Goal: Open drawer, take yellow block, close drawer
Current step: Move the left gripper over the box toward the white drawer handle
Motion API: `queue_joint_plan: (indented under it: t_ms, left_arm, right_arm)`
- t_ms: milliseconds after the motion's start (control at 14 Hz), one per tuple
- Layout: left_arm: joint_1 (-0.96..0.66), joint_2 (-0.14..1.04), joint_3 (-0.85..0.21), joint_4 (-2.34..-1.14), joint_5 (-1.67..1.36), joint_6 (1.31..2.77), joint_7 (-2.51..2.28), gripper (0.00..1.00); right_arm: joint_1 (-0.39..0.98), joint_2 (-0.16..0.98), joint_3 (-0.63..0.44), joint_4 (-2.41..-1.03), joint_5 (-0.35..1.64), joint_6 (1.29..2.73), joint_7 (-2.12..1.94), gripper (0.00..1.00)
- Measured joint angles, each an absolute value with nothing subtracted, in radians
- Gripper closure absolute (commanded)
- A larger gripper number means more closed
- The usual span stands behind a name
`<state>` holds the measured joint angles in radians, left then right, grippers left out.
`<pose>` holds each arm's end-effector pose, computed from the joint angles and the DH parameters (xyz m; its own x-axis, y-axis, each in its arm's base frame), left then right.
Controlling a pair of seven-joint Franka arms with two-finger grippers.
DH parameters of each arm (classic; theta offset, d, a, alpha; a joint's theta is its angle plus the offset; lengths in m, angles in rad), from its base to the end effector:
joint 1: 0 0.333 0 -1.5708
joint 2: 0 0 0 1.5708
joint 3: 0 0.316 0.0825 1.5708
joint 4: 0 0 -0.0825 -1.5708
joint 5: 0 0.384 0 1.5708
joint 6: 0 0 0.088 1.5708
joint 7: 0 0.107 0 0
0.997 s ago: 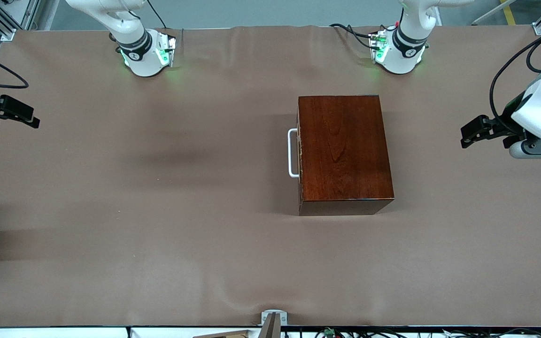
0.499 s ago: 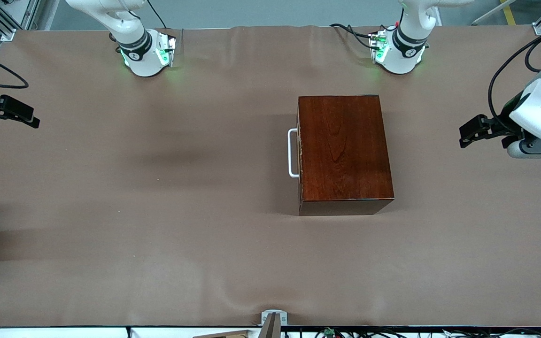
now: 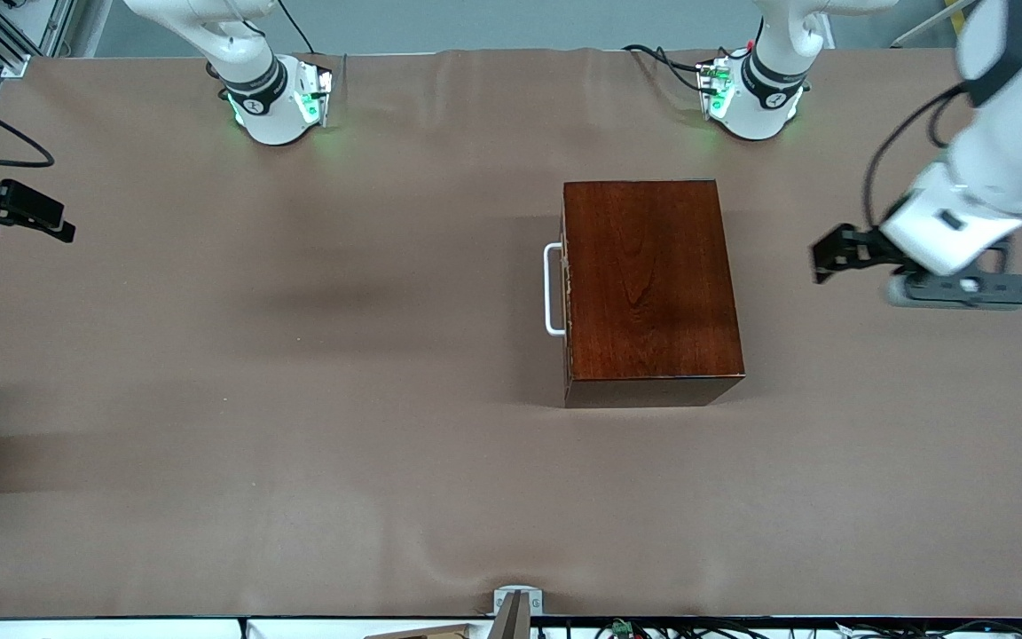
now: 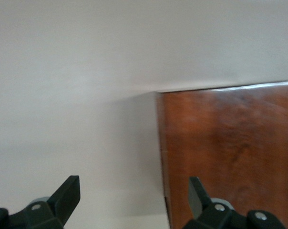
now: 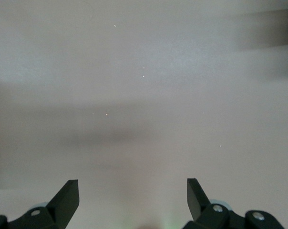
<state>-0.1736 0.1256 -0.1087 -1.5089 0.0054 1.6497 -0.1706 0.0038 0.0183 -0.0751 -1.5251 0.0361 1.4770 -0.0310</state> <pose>0.5769 -0.1626 0.5888 0.9937 -0.1108 0.0143 -0.1110 -0.9938 0.0108 0.5495 -0.0347 0.6279 0.9972 -0.0369 -0.0651 -0.0393 -0.9986 -0.0368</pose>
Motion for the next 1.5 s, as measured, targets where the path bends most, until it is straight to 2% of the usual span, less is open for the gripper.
queue_joint_plan:
  t_ms: [356,855,1496]
  left_arm:
    - [-0.432,0.179,-0.124,-1.453,0.005,1.65,-0.455,0.0]
    - [-0.766,0.42,-0.108,-1.281,0.042,1.655,-0.838,0.0]
    - [-0.878,0.645,-0.103,-1.235,0.203,1.676,-0.902,0.0]
  right_arm:
    - [0.004,0.018,-0.075,-1.525,0.036,1.477,-0.031,0.0]
    - [0.004,0.018,-0.075,-1.525,0.036,1.477,-0.031,0.0]
    - [0.004,0.018,-0.075,-1.525,0.036,1.477,-0.031,0.0]
